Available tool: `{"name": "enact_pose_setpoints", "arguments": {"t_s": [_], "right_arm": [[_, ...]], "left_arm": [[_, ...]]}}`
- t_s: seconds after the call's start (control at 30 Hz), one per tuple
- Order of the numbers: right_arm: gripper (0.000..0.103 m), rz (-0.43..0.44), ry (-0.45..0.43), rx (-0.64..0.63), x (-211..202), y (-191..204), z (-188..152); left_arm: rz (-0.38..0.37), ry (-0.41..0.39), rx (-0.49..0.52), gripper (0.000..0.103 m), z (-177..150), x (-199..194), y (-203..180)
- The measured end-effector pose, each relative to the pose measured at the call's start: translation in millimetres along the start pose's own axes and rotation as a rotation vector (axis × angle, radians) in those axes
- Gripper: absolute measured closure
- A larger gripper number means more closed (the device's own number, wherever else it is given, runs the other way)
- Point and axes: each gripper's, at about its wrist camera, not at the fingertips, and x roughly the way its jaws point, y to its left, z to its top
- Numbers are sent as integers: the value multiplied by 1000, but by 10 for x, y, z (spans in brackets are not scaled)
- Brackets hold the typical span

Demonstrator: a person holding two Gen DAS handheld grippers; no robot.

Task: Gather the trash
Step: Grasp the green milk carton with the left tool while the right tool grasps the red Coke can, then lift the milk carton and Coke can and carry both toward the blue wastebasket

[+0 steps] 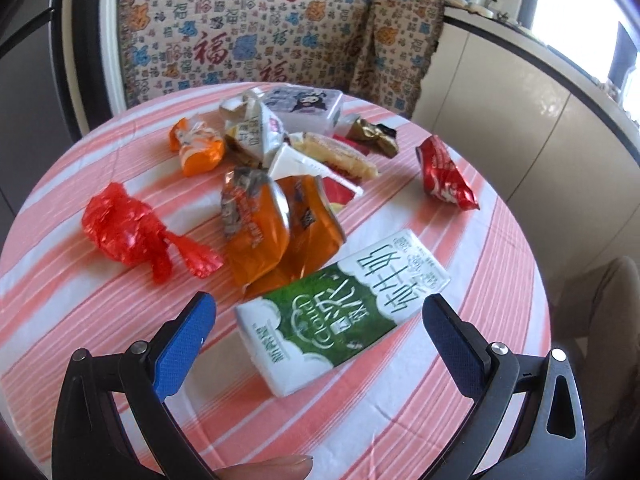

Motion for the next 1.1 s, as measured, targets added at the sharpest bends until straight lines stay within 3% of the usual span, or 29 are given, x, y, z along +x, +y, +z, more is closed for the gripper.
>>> {"name": "enact_pose_setpoints", "arguments": {"t_s": [0.27,0.4,0.5,0.63,0.73,0.8,0.9,1.0,1.1], "right_arm": [[0,-5,7,-5,43,12,3],[0,-18,11,8,97,-64,-6],[0,-32,22,19,245,-140,-51],[0,-41,52,-24,715,-142,-64],[0,41,148,-32,1277,-72,9],[0,77,196,-73,1612,67,67],[0,97,277,-181,2062,347,142],[0,37,300,-299,2377,581,166],[2,19,315,-325,2556,588,181]], "left_arm": [[-81,74,21,3,-21,72,-112],[-183,119,70,5,-204,-92,-306],[-109,114,123,4,-234,-117,-444],[-8,79,60,4,-110,-23,-447],[32,80,21,5,-48,92,-469],[55,93,2,19,-38,145,-494],[98,98,-28,33,-70,144,-527],[136,94,-88,52,-119,95,-544],[152,82,-183,53,-178,31,-556]]}}
